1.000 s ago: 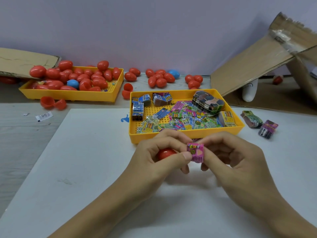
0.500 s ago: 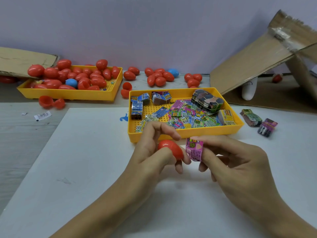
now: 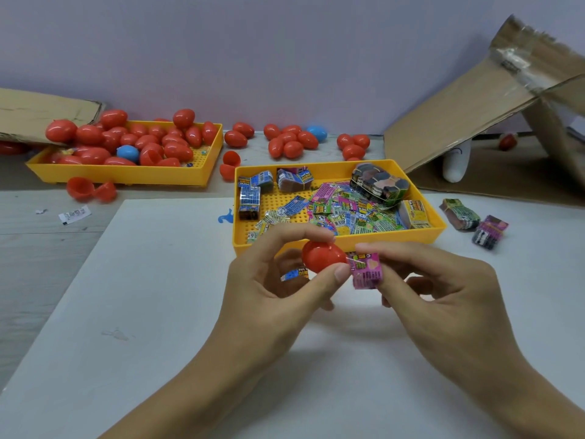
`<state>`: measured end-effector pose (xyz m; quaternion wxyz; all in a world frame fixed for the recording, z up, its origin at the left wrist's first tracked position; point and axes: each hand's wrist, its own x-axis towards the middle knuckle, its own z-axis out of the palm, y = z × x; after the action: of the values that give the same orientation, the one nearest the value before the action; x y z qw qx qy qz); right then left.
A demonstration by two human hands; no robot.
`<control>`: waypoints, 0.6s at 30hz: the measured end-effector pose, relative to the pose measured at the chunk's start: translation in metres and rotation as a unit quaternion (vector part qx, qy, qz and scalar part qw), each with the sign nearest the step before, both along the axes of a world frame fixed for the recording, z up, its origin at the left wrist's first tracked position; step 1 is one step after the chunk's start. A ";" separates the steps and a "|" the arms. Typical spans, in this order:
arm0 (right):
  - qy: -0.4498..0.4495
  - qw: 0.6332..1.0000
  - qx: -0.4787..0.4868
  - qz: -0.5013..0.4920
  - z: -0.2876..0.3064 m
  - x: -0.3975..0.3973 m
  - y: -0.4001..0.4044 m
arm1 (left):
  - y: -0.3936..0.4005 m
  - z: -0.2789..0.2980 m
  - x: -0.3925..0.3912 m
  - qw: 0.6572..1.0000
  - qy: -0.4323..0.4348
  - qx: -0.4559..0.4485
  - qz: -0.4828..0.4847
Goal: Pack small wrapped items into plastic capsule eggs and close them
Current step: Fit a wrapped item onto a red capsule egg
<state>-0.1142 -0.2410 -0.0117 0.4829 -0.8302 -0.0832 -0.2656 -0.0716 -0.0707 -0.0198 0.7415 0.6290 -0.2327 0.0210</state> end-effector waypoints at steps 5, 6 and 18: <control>0.027 0.999 0.010 -0.012 -0.001 0.002 -0.005 | 0.002 -0.001 0.000 0.999 0.028 -0.022 -0.015; 0.028 1.000 0.008 -0.011 0.000 0.003 -0.006 | 0.002 -0.001 0.000 0.999 0.033 -0.029 -0.020; 0.015 0.999 0.015 0.024 0.002 0.001 -0.002 | 0.001 -0.002 0.000 0.999 0.033 0.008 -0.009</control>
<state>-0.1136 -0.2433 -0.0098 0.5025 -0.8248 -0.0916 -0.2426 -0.0716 -0.0700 -0.0221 0.7436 0.6335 -0.2137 -0.0089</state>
